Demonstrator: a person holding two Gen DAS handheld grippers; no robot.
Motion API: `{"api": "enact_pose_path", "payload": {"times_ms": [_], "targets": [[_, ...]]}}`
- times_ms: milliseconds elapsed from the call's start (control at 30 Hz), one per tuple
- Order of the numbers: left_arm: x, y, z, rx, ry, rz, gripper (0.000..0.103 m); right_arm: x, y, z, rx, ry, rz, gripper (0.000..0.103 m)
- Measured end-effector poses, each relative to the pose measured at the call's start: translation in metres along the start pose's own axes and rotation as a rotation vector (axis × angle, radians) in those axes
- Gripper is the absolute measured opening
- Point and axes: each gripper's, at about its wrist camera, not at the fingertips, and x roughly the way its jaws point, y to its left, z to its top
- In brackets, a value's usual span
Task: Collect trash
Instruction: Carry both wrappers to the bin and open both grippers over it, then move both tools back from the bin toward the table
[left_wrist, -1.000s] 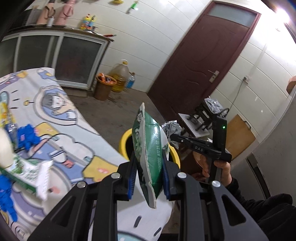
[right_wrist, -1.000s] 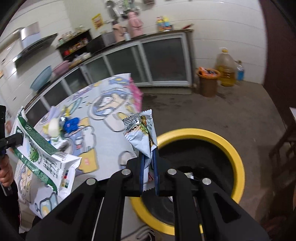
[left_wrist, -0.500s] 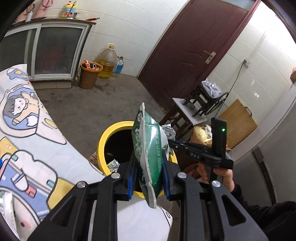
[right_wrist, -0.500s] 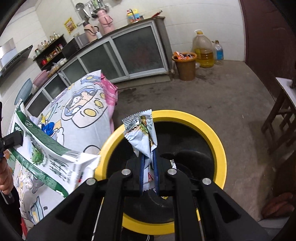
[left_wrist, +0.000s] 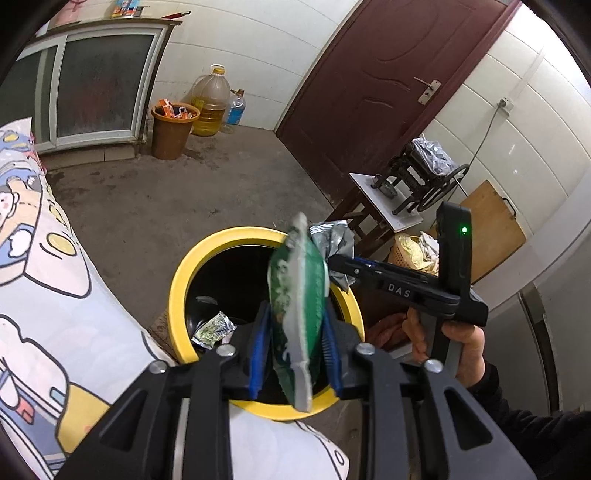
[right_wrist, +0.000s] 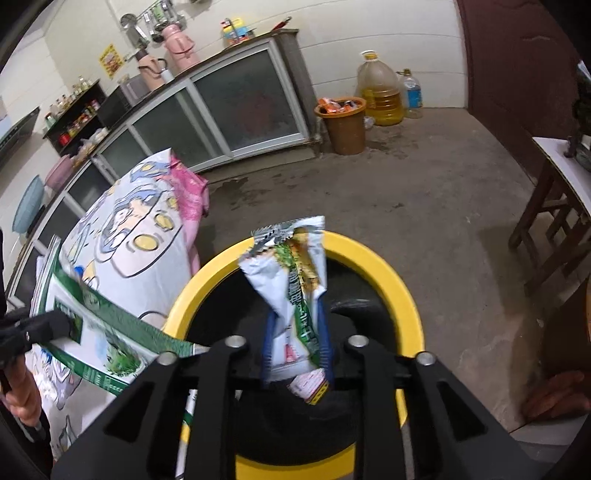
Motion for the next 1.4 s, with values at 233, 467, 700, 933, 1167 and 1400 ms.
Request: {"api": "enact_pose_path", "payload": {"times_ms": [233, 467, 700, 933, 1167, 1400], "targets": [[0.001, 0.007, -0.005, -0.041, -0.016, -0.009, 0.054, -0.007, -0.004, -0.001, 0.02, 0.0, 0.007, 0.047], [-0.015, 0.006, -0.006, -0.043, -0.045, -0.021, 0.057, -0.006, 0.001, -0.002, 0.04, 0.028, 0.066, 0.061], [-0.046, 0.01, -0.012, -0.051, -0.095, 0.002, 0.057, -0.013, 0.02, -0.002, 0.016, 0.029, 0.071, 0.061], [-0.111, 0.02, -0.041, -0.04, -0.18, 0.095, 0.057, -0.024, 0.071, -0.01, -0.118, -0.002, 0.111, 0.061], [-0.209, 0.058, -0.099, -0.069, -0.251, 0.304, 0.059, -0.03, 0.158, -0.026, -0.321, -0.04, 0.222, 0.061], [-0.29, 0.09, -0.172, -0.147, -0.274, 0.516, 0.061, -0.027, 0.25, -0.047, -0.534, -0.066, 0.325, 0.061]]}}
